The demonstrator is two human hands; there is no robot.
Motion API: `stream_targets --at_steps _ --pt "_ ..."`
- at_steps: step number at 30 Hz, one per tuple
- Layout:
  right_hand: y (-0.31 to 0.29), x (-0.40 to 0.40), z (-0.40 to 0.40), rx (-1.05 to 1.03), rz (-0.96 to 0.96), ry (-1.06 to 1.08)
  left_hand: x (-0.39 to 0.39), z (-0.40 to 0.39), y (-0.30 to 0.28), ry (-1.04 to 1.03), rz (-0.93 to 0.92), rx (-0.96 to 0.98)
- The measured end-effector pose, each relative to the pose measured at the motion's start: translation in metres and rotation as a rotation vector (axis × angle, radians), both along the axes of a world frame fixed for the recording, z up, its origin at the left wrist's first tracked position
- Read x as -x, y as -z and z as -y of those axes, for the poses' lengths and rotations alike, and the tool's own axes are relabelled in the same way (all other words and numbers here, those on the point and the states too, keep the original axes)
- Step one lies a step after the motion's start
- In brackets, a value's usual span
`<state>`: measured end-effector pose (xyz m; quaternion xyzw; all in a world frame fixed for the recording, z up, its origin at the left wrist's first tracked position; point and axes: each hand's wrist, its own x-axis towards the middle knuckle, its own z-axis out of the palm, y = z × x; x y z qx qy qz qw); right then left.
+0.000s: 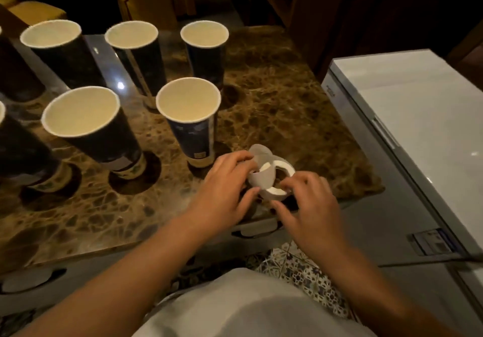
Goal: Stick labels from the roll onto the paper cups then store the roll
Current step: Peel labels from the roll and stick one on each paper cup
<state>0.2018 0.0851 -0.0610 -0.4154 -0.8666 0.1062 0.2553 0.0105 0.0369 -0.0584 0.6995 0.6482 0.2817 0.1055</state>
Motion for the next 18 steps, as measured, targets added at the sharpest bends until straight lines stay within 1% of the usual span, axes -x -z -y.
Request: stream_targets --at_steps 2,6,9,12,14,16,18 --pt "0.004 -0.009 -0.01 -0.007 0.046 -0.075 -0.003 -0.005 0.004 -0.003 -0.007 -0.002" --pt "0.0 -0.017 -0.032 -0.026 0.065 -0.257 -0.005 -0.004 0.006 0.008 -0.028 -0.054" --pt "-0.003 -0.02 -0.057 0.004 0.094 -0.432 -0.007 0.001 0.001 0.051 -0.075 -0.087" --pt "-0.004 -0.022 -0.083 0.083 0.082 -0.584 -0.013 0.001 -0.008 0.066 -0.104 -0.051" --pt "-0.005 -0.02 -0.096 0.143 0.056 -0.659 -0.018 0.0 -0.014 0.048 -0.065 0.001" --pt "-0.006 -0.016 -0.106 0.173 0.045 -0.7 -0.024 -0.005 -0.016 -0.011 0.009 0.037" --pt "-0.006 -0.013 -0.111 0.29 -0.027 -0.647 -0.028 -0.01 -0.018 -0.099 0.153 0.08"
